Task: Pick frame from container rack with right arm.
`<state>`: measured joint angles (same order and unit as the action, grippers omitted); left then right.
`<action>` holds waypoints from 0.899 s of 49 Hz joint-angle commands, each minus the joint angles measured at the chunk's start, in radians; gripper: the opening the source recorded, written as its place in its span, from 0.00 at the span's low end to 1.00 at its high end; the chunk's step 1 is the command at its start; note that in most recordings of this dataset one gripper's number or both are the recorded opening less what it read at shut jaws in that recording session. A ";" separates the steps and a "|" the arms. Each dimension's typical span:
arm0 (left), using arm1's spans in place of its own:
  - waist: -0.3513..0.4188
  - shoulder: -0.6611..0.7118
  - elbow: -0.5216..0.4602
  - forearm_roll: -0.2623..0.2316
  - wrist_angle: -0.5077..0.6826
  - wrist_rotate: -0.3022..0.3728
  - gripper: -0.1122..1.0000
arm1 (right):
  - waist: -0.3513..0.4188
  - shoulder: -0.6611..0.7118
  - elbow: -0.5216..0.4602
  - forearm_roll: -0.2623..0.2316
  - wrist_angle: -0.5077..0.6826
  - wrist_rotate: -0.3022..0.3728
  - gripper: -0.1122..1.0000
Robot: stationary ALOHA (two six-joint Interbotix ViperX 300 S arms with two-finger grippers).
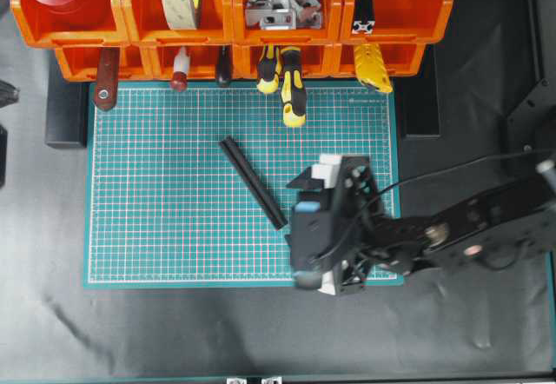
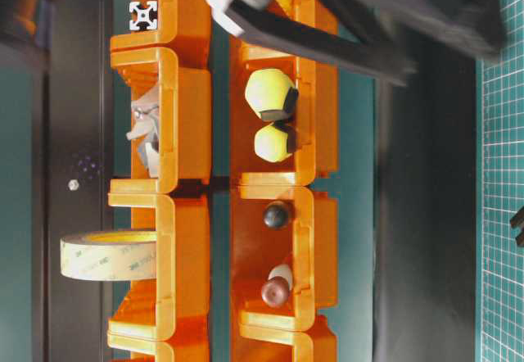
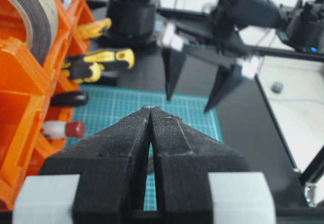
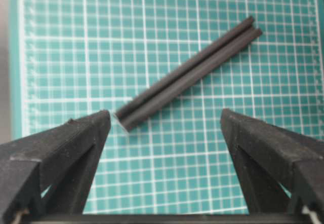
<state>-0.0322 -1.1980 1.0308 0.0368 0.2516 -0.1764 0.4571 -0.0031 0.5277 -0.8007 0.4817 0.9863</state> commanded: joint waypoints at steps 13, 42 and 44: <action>-0.002 -0.020 -0.037 0.003 0.031 -0.002 0.11 | -0.041 -0.252 0.120 -0.071 -0.179 0.120 0.86; -0.002 -0.023 -0.038 0.003 0.031 -0.002 0.11 | -0.084 -0.425 0.235 -0.071 -0.253 0.121 0.86; -0.002 -0.023 -0.038 0.003 0.031 -0.002 0.11 | -0.084 -0.426 0.235 -0.071 -0.253 0.120 0.86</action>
<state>-0.0322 -1.2272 1.0232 0.0368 0.2869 -0.1764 0.3743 -0.4126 0.7716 -0.8667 0.2209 1.1075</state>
